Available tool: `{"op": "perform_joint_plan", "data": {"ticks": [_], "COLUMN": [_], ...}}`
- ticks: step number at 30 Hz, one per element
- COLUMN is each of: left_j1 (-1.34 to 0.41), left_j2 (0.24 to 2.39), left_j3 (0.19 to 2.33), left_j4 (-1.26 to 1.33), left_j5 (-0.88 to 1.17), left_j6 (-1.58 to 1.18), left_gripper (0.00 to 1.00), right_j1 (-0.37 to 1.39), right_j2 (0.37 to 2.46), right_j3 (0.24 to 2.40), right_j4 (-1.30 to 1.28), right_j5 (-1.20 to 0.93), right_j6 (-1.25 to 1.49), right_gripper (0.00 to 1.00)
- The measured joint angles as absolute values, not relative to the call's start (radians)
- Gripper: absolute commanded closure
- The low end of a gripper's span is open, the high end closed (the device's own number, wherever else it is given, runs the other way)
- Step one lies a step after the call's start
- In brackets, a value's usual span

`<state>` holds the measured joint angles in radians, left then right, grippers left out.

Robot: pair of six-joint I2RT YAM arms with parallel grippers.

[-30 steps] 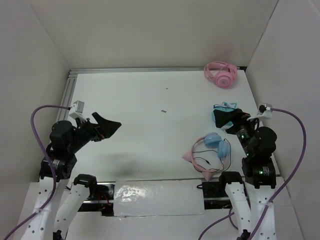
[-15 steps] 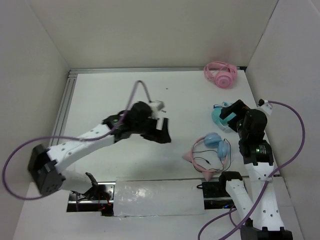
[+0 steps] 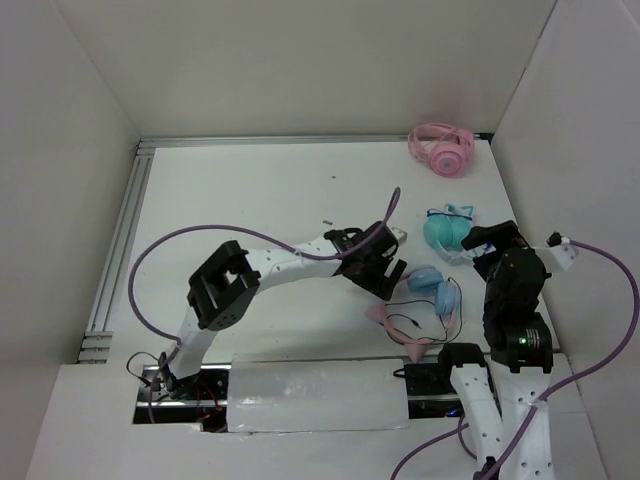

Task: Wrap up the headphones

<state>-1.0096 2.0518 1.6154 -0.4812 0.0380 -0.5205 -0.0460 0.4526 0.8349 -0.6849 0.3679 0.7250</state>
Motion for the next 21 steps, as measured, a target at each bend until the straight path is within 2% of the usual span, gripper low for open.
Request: {"op": "perform_joint_plan", "data": {"ticks": [7, 10, 18, 21], "left_j1": [-1.032, -1.032, -1.035, -1.044], "left_j2": [2.165, 2.18, 2.256, 2.26], "left_j3": [1.7, 1.702, 1.772, 1.772], "left_j4": [-0.44, -0.416, -0.39, -0.385], "left_j5": [0.026, 0.002, -0.041, -0.055], "left_j6": [-0.523, -0.522, -0.508, -0.506], "left_gripper": [0.11, 0.17, 0.45, 0.59], "right_j1": [-0.047, -0.047, -0.047, -0.047], "right_j2": [0.445, 0.445, 0.442, 0.439], "right_j3": [0.817, 0.809, 0.804, 0.802], "right_j4": [-0.692, -0.694, -0.696, -0.696], "right_j5": [0.386, 0.388, 0.395, 0.401], "right_j6": [0.736, 0.736, 0.736, 0.736], "right_gripper": [0.0, 0.0, 0.0, 0.0]}}
